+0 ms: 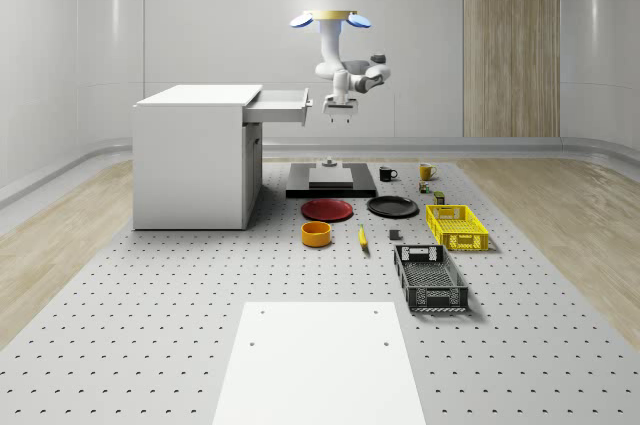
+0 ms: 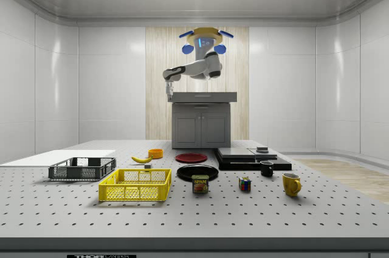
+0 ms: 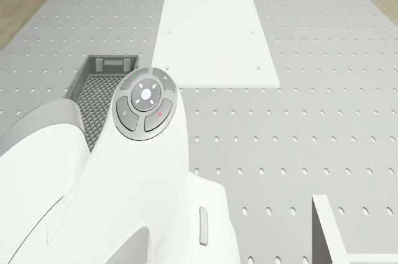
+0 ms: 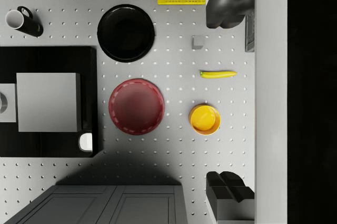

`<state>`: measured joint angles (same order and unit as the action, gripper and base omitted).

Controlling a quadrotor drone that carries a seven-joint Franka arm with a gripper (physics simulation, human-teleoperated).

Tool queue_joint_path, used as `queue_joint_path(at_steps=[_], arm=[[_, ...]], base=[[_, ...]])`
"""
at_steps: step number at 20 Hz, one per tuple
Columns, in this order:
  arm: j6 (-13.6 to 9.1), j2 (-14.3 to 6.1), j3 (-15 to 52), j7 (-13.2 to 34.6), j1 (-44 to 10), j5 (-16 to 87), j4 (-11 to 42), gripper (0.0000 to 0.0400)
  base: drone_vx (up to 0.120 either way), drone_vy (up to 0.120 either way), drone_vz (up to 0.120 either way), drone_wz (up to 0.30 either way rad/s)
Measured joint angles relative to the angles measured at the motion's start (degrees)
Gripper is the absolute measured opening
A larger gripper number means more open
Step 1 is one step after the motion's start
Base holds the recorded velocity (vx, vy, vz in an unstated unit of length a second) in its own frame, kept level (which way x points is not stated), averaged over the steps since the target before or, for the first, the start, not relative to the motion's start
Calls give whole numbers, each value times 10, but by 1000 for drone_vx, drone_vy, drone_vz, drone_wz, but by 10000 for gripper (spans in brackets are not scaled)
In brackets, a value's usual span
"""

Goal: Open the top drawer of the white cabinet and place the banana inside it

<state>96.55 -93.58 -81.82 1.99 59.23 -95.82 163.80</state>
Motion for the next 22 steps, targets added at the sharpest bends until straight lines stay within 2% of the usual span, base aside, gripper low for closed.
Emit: queue_joint_path(at_steps=[22], arm=[[-17, 9, -2, -8, 5, -10, 2, 400]], base=[[120, 120, -120, 0]])
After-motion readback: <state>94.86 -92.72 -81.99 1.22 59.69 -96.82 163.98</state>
